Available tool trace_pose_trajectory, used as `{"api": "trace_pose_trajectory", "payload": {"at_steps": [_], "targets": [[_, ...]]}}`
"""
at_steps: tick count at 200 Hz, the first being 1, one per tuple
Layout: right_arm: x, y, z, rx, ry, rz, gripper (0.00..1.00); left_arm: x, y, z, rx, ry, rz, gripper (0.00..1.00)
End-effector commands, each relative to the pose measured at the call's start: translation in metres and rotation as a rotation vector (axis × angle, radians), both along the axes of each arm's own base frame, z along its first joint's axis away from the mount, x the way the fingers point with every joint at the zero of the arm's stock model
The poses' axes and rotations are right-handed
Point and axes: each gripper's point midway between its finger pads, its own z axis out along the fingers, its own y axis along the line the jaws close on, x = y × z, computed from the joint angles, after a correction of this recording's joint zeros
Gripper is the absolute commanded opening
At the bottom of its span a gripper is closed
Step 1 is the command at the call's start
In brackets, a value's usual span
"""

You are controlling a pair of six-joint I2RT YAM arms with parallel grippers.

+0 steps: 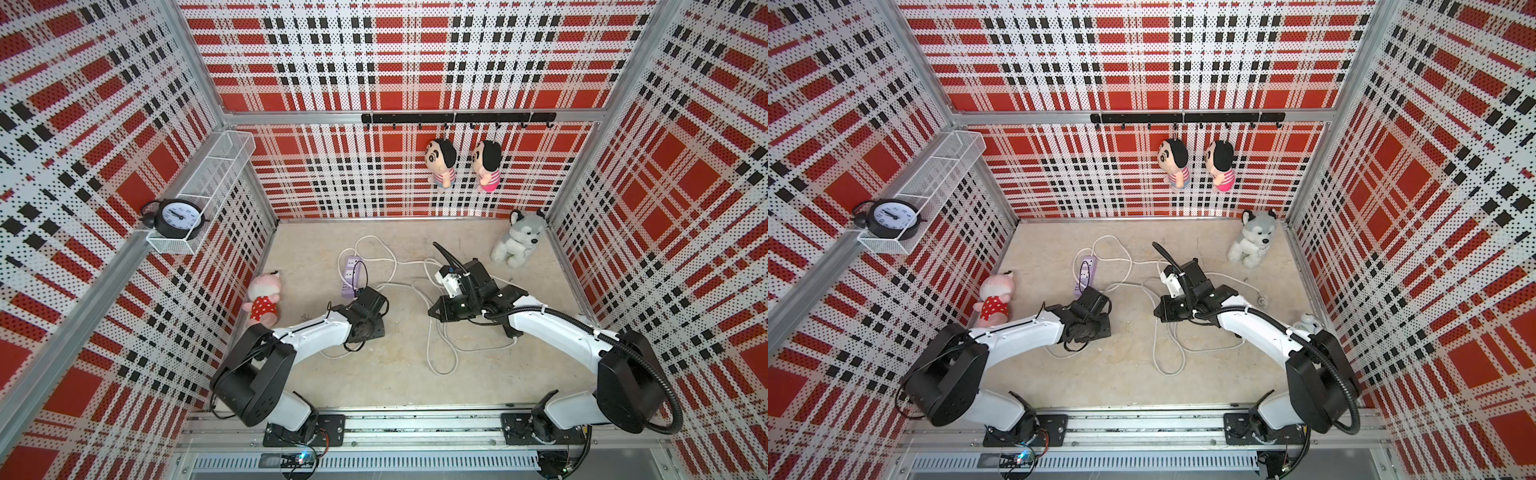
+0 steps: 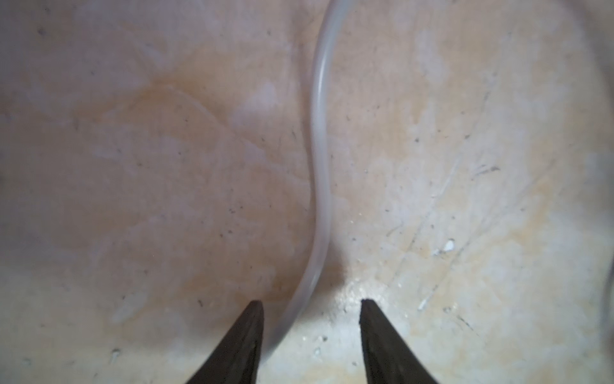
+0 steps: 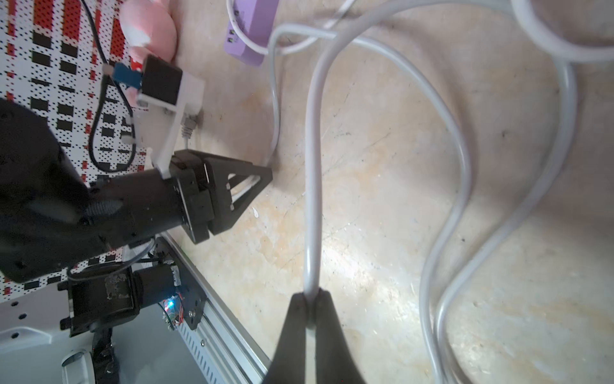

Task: Unwrap the cord wrapped around the power strip
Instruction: Adjust the power cord at the center of the board.

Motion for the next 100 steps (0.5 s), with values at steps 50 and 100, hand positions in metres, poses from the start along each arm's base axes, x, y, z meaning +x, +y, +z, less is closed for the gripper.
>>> {"api": "trace_pose_trajectory", "payload": {"at_steps": [50, 100], "targets": [[-0.014, -0.010, -0.049, -0.175, 0.058, 0.024, 0.08, -0.015, 0.051, -0.016, 0.087, 0.048, 0.114, 0.46], [0.010, -0.004, -0.038, -0.192, 0.002, -0.019, 0.39, -0.025, 0.095, -0.010, 0.115, 0.048, 0.212, 0.46]]}}
